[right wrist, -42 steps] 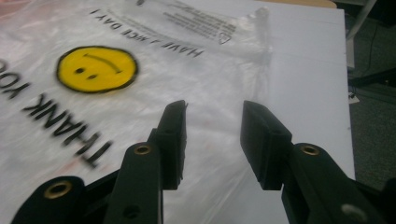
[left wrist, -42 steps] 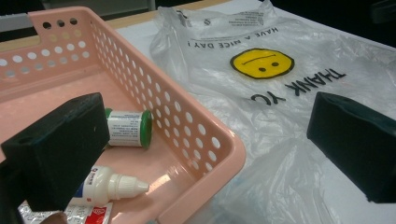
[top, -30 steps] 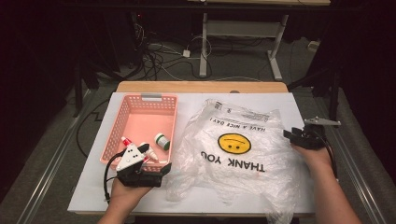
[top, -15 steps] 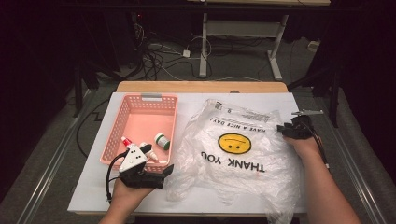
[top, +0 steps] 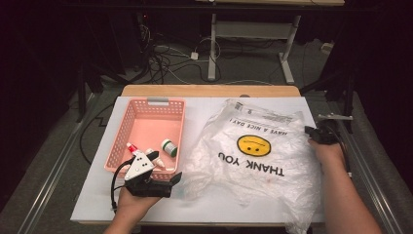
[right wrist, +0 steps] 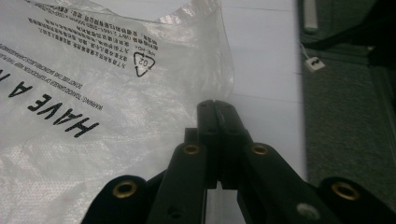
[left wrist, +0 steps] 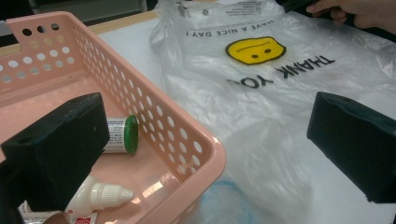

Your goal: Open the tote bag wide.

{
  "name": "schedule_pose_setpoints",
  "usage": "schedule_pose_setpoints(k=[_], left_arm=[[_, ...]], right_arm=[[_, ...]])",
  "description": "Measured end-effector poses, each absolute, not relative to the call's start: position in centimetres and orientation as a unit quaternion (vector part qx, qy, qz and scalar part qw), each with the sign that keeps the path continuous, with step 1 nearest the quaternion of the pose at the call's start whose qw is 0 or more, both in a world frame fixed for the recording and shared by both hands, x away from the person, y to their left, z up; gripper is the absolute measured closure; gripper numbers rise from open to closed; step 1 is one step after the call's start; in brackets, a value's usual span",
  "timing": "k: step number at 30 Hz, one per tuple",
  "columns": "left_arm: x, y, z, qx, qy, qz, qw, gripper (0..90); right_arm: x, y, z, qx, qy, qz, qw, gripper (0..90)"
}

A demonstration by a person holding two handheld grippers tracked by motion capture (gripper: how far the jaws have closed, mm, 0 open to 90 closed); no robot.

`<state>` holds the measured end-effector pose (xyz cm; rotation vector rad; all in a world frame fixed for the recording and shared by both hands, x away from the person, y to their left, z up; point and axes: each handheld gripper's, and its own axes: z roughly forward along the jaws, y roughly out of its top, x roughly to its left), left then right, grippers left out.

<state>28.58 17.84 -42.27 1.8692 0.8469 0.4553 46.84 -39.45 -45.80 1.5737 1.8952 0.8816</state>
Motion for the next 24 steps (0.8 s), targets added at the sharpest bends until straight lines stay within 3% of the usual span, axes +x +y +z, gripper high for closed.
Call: schedule_pose_setpoints(k=[8,14,17,19,24], left_arm=[[28.6,17.6,-42.3,0.775,0.347,0.187,0.495,0.0],[28.4,17.2,-42.3,0.777,0.342,0.186,0.495,0.0],[28.5,17.2,-42.3,0.777,0.343,0.183,0.496,0.0],[28.5,17.1,-42.3,0.776,0.343,0.182,0.497,0.0],[28.4,17.0,-42.1,0.776,0.339,0.182,0.5,0.0]], right_arm=[[42.7,-45.3,-45.9,0.626,0.641,0.337,0.289,90.0],[39.2,-47.0,-46.0,0.631,0.63,0.336,0.303,90.0],[38.0,-46.7,-45.1,0.62,0.633,0.346,0.309,70.0],[37.4,-46.1,-43.8,0.6,0.64,0.353,0.325,64.8],[36.4,-42.5,-40.7,0.542,0.666,0.388,0.334,62.5]])
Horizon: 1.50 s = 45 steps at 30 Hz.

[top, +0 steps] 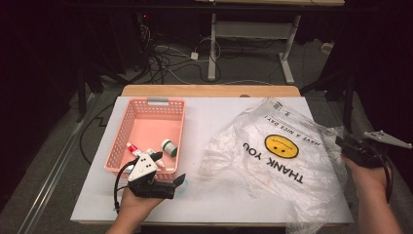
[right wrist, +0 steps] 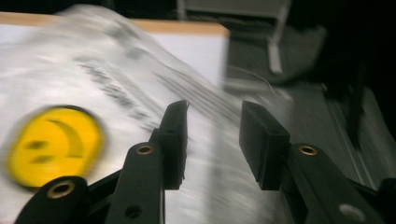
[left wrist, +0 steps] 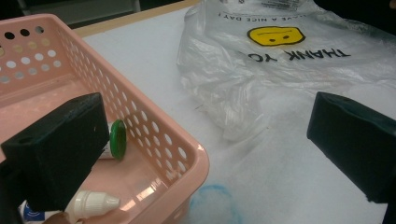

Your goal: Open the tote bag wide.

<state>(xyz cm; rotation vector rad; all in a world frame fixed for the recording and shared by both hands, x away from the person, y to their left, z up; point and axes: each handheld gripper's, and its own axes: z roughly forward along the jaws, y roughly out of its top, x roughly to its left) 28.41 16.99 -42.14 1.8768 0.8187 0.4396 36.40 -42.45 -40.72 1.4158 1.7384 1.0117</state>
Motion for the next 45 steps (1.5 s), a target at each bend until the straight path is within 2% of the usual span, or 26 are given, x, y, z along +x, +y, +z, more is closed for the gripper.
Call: schedule_pose_setpoints(k=[4,5,6,12,15,19,22,23,24,25,31,33,36,39,45], left_arm=[[28.4,17.0,-42.1,0.778,0.334,0.18,0.5,0.0],[28.4,17.0,-42.1,0.778,0.334,0.18,0.5,0.0],[28.4,17.1,-42.1,0.777,0.335,0.18,0.501,0.0],[28.2,17.2,-42.1,0.778,0.333,0.18,0.501,0.0],[28.3,17.2,-42.1,0.777,0.336,0.179,0.502,0.0],[28.3,17.2,-42.2,0.778,0.336,0.179,0.5,0.0],[28.3,17.3,-42.1,0.777,0.336,0.179,0.502,0.0],[28.3,17.2,-42.1,0.777,0.335,0.179,0.502,0.0],[28.3,17.2,-42.2,0.779,0.334,0.179,0.501,0.0],[28.4,17.1,-42.2,0.78,0.333,0.178,0.499,0.0],[28.3,16.9,-42.2,0.781,0.331,0.176,0.5,0.0],[28.3,17.0,-42.2,0.779,0.332,0.176,0.501,0.0],[28.4,17.1,-42.2,0.778,0.333,0.175,0.503,0.0],[28.4,17.1,-42.2,0.778,0.333,0.174,0.503,0.0],[28.5,17.2,-42.1,0.776,0.335,0.175,0.505,0.0]], right_arm=[[34.8,-36.8,-40.4,0.482,0.711,0.413,0.302,60.6],[34.8,-36.8,-40.4,0.482,0.711,0.413,0.302,60.6],[33.7,-33.8,-41.2,0.455,0.737,0.419,0.274,60.0],[30.0,-28.3,-44.1,0.403,0.797,0.4,0.206,56.9],[28.4,-27.0,-45.2,0.388,0.82,0.38,0.179,50.3],[27.4,-27.1,-46.4,0.389,0.834,0.348,0.176,41.0],[26.8,-28.1,-47.3,0.399,0.84,0.322,0.178,39.7],[26.5,-28.4,-47.4,0.401,0.837,0.328,0.179,43.9],[26.5,-28.4,-47.4,0.401,0.837,0.328,0.179,43.9],[26.5,-28.6,-47.2,0.4,0.838,0.322,0.185,54.3],[26.4,-28.4,-47.3,0.39,0.843,0.321,0.184,78.3],[26.5,-28.5,-47.3,0.392,0.841,0.315,0.198,90.0],[26.7,-28.5,-47.3,0.396,0.84,0.314,0.195,90.0],[26.6,-27.9,-47.0,0.391,0.841,0.308,0.213,90.0],[27.1,-25.2,-45.2,0.376,0.829,0.358,0.207,90.0]])
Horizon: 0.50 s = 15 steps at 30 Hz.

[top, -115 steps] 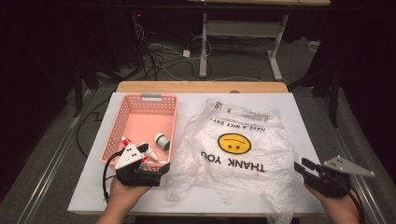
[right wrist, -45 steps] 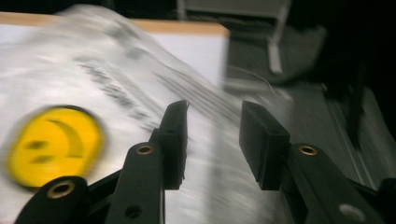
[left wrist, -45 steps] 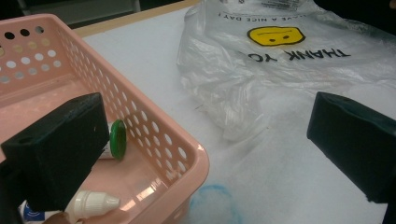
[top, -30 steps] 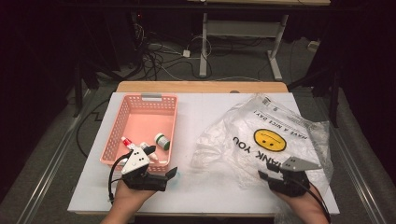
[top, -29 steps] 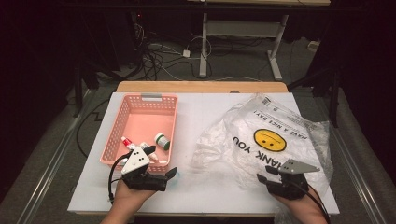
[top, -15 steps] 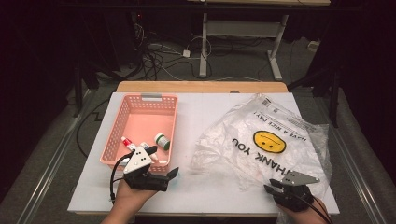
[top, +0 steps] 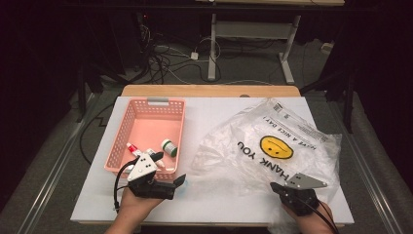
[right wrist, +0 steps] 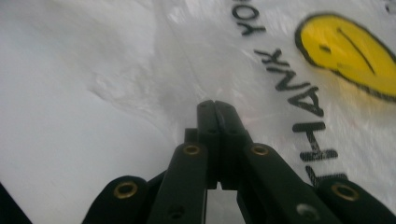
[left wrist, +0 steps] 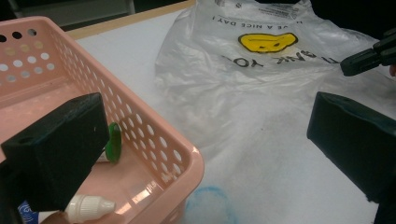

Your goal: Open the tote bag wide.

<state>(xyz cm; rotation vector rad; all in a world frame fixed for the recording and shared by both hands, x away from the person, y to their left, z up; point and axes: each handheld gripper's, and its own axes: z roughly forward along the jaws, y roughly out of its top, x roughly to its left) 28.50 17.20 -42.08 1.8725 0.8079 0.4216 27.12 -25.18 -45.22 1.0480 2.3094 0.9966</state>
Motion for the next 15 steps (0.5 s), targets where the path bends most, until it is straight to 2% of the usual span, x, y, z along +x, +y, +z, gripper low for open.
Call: schedule_pose_setpoints(k=[4,8,11,14,15], left_arm=[[28.5,17.4,-42.1,0.772,0.338,0.173,0.509,0.0],[28.4,17.4,-42.1,0.772,0.337,0.177,0.509,0.0],[28.3,17.5,-42.1,0.77,0.338,0.178,0.511,0.0],[28.4,17.6,-42.2,0.768,0.341,0.179,0.511,0.0],[28.4,17.6,-42.2,0.768,0.341,0.179,0.511,0.0]], right_arm=[[27.7,-22.8,-44.6,0.354,0.834,0.367,0.21,90.0],[28.4,-21.3,-46.0,0.351,0.843,0.365,0.184,90.0],[28.4,-21.2,-46.3,0.344,0.846,0.372,0.168,78.3],[28.7,-21.6,-44.6,0.334,0.835,0.399,0.179,70.2],[28.7,-21.6,-44.6,0.334,0.835,0.399,0.179,70.2]])
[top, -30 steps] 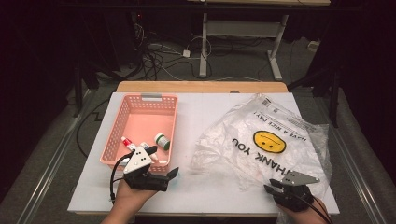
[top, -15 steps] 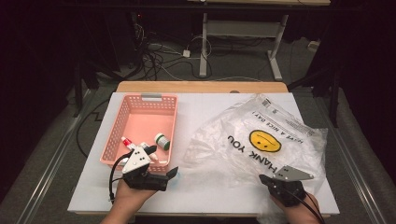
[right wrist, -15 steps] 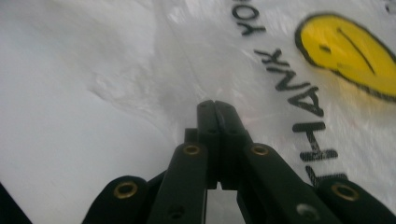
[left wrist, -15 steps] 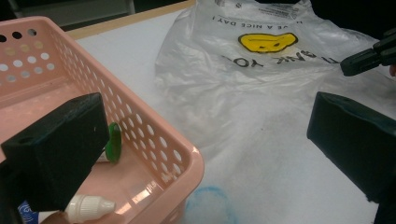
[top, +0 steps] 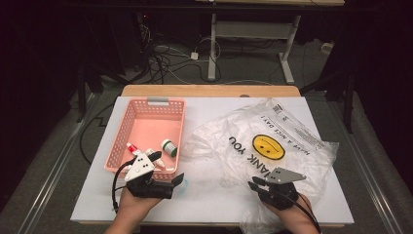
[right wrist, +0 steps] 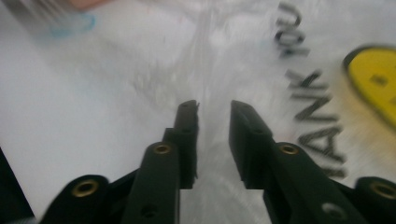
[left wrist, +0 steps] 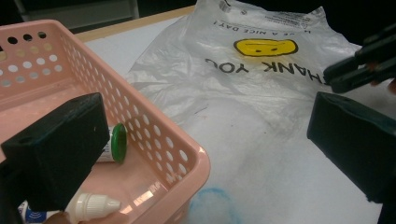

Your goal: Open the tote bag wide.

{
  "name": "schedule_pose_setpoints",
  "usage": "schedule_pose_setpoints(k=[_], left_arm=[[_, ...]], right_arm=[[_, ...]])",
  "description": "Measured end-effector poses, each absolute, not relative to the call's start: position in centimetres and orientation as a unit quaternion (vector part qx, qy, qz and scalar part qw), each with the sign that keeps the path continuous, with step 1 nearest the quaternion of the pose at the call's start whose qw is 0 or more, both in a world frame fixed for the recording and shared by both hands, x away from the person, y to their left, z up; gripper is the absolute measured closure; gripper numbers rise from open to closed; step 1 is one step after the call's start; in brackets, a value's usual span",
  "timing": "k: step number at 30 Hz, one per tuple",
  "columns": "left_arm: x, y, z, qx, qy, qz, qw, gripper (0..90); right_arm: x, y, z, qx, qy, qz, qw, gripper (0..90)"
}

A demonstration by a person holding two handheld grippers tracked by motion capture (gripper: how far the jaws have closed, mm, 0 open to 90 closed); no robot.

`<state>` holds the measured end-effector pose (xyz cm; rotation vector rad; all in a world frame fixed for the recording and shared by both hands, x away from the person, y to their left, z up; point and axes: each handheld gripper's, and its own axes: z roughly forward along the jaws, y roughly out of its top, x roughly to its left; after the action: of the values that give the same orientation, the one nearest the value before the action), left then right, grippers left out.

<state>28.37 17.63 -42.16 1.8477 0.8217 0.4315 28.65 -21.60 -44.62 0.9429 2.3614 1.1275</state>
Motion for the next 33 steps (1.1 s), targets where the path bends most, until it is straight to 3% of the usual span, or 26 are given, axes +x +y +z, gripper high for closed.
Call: schedule_pose_setpoints(k=[2,9,17,20,33], left_arm=[[28.4,17.8,-42.3,0.766,0.345,0.179,0.511,0.0],[28.0,18.6,-42.5,0.762,0.354,0.186,0.509,0.0],[26.7,19.6,-42.9,0.759,0.368,0.193,0.502,0.0],[26.2,20.0,-42.9,0.758,0.371,0.196,0.5,0.0],[26.0,20.4,-42.9,0.756,0.372,0.197,0.502,0.0]], right_arm=[[29.7,-21.6,-43.0,0.325,0.829,0.417,0.183,64.4],[33.0,-19.8,-42.4,0.304,0.831,0.426,0.191,59.6],[33.7,-17.3,-45.8,0.297,0.854,0.408,0.129,46.7],[33.7,-16.9,-46.5,0.293,0.863,0.39,0.128,43.3],[33.6,-16.4,-47.7,0.273,0.886,0.353,0.13,45.2]])
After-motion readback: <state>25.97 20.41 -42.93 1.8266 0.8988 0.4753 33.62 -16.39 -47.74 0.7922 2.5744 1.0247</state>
